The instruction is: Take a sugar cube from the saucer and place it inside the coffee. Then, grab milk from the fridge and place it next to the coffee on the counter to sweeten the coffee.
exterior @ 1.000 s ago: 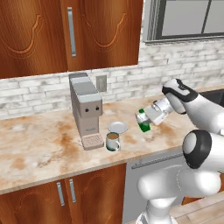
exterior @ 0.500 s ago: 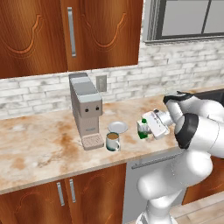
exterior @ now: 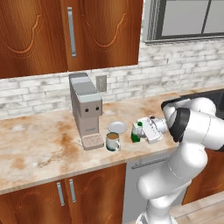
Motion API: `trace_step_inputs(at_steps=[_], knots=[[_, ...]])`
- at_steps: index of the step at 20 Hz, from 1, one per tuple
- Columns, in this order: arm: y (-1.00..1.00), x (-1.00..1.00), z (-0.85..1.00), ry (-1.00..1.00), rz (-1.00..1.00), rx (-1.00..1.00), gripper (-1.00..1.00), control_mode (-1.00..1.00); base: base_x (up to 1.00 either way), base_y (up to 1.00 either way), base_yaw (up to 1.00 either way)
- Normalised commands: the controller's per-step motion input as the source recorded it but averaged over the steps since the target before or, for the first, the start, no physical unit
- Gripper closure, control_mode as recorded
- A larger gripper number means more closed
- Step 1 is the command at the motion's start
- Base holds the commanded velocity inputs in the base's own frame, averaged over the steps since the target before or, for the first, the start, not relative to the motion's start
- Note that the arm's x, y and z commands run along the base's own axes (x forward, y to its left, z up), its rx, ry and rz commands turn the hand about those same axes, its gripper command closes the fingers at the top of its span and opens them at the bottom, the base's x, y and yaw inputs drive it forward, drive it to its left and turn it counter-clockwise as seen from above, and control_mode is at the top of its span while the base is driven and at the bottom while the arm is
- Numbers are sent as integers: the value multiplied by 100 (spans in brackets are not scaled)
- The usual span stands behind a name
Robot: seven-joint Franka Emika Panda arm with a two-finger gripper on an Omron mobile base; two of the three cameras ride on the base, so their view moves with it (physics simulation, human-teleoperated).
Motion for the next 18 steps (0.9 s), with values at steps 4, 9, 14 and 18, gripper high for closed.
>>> trace_step_inputs(at_steps=[4,9,14,18], knots=[[6,2,-4,11,2,3,100,-100,0,0,0],[14,6,-30,1,3,-5,100,-100,0,0,0],[32,34,-8,4,0,-3,100,-100,0,0,0],[16,31,-1,15,0,0,100,-100,0,0,0]])
